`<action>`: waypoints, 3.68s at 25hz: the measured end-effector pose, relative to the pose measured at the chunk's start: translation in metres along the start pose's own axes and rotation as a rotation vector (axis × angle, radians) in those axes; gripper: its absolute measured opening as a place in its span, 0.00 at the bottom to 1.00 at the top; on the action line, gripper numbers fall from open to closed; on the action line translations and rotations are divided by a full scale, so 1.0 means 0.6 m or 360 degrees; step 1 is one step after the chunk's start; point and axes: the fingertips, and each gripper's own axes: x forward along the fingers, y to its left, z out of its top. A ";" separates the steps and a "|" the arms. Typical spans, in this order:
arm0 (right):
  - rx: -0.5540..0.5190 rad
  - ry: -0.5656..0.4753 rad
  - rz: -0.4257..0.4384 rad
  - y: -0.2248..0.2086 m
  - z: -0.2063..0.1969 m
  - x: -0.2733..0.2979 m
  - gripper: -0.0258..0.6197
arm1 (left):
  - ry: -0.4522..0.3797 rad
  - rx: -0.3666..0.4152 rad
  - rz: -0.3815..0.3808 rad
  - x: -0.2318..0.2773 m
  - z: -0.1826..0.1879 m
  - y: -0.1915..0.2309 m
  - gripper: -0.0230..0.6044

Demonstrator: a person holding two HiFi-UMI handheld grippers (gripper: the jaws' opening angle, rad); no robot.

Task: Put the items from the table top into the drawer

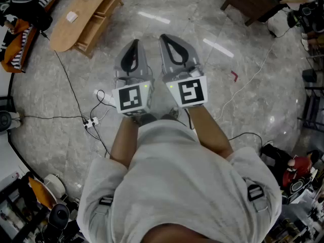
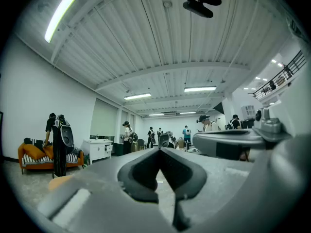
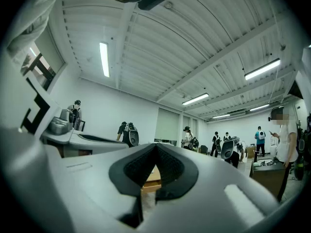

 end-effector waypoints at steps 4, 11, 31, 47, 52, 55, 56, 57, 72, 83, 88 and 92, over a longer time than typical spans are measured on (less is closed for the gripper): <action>0.0011 -0.0006 0.0031 -0.009 -0.004 0.001 0.05 | 0.0007 -0.0014 0.0023 0.009 -0.003 -0.006 0.07; 0.0095 0.0006 0.0116 0.006 -0.041 0.032 0.05 | 0.0087 0.0027 0.0141 0.005 -0.037 0.038 0.07; 0.0127 0.0134 0.0410 0.162 -0.124 0.558 0.05 | 0.0150 -0.0202 0.0329 0.246 -0.119 0.526 0.07; 0.0222 0.0248 0.0765 0.166 -0.254 0.959 0.05 | 0.0383 -0.0207 0.0751 0.435 -0.224 0.837 0.07; 0.0216 0.0234 0.0880 0.156 -0.271 1.101 0.05 | 0.0422 -0.0222 0.0882 0.522 -0.231 0.934 0.07; 0.0240 0.0273 0.0922 0.157 -0.291 1.159 0.05 | 0.0469 -0.0223 0.0891 0.565 -0.247 0.962 0.07; 0.0253 0.0287 0.0928 0.159 -0.299 1.175 0.05 | 0.0490 -0.0227 0.0883 0.576 -0.256 0.971 0.07; 0.0268 0.0300 0.0931 0.162 -0.308 1.189 0.05 | 0.0511 -0.0235 0.0881 0.584 -0.266 0.981 0.07; 0.0222 0.0599 0.1073 0.358 -0.444 1.367 0.05 | 0.0651 -0.0496 0.0927 0.581 -0.428 1.207 0.07; 0.0228 0.0870 0.1175 0.494 -0.717 1.475 0.05 | 0.0870 -0.0640 0.0829 0.590 -0.694 1.305 0.07; 0.0157 0.0962 0.1315 0.514 -0.817 1.531 0.05 | 0.0939 -0.0739 0.0892 0.616 -0.803 1.333 0.07; 0.0141 0.1026 0.1365 0.521 -0.891 1.568 0.05 | 0.1009 -0.0789 0.0929 0.632 -0.871 1.353 0.07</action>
